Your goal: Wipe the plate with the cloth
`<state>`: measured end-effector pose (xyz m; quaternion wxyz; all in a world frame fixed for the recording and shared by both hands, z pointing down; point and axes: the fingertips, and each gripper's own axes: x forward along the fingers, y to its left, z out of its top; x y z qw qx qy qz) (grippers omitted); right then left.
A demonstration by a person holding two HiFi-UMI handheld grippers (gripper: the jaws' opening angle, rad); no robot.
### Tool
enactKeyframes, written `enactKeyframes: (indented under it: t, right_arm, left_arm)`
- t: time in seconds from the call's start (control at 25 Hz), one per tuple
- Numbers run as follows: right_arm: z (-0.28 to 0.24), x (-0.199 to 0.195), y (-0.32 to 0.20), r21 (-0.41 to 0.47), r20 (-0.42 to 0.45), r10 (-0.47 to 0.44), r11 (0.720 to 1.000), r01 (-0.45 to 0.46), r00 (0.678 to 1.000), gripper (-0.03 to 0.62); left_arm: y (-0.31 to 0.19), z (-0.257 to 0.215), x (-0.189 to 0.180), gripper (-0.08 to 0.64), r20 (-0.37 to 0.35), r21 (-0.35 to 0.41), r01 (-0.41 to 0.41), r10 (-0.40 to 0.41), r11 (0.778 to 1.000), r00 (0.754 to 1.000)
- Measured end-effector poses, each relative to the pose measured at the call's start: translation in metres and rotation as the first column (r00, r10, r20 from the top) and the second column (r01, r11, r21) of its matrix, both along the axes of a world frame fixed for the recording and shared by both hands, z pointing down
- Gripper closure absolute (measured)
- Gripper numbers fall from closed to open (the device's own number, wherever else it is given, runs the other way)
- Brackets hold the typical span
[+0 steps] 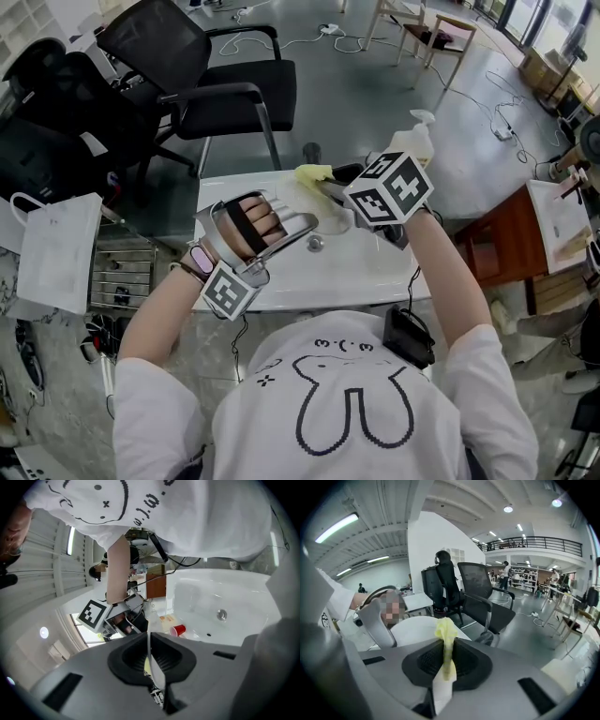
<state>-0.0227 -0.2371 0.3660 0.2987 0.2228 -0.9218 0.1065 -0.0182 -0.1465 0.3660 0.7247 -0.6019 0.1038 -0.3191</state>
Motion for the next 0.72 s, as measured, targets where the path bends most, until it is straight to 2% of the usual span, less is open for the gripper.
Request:
enactKeyframes:
  t: [0.12, 0.32, 0.44, 0.56, 0.72]
  right_arm:
    - [0.009, 0.01, -0.008, -0.025, -0.008, 0.049, 0.998, -0.049, 0.999, 0.541]
    - [0.009, 0.015, -0.01, -0.027, 0.01, 0.07, 0.997, -0.07, 0.998, 0.541]
    - [-0.008, 0.008, -0.003, -0.049, 0.101, 0.05, 0.998, -0.045, 0.994, 0.541]
    - [-0.027, -0.007, 0.009, -0.084, 0.21, 0.0, 0.996, 0.018, 0.978, 0.541]
    - [-0.044, -0.023, 0.025, -0.124, 0.319, -0.069, 0.986, 0.113, 0.945, 0.541]
  left_arm:
    - [0.0, 0.001, 0.0, 0.54, 0.006, -0.005, 0.005, -0.005, 1.0, 1.0]
    - [0.003, 0.009, -0.002, 0.541, 0.017, -0.032, 0.0, 0.001, 0.999, 1.0]
    - [0.004, 0.008, 0.0, 0.541, -0.015, -0.077, -0.003, 0.002, 0.997, 1.0]
    - [0.005, 0.004, 0.003, 0.541, -0.041, -0.112, -0.009, 0.005, 0.994, 0.999]
    - [0.008, 0.006, 0.005, 0.541, -0.025, -0.139, -0.008, 0.005, 0.99, 1.0]
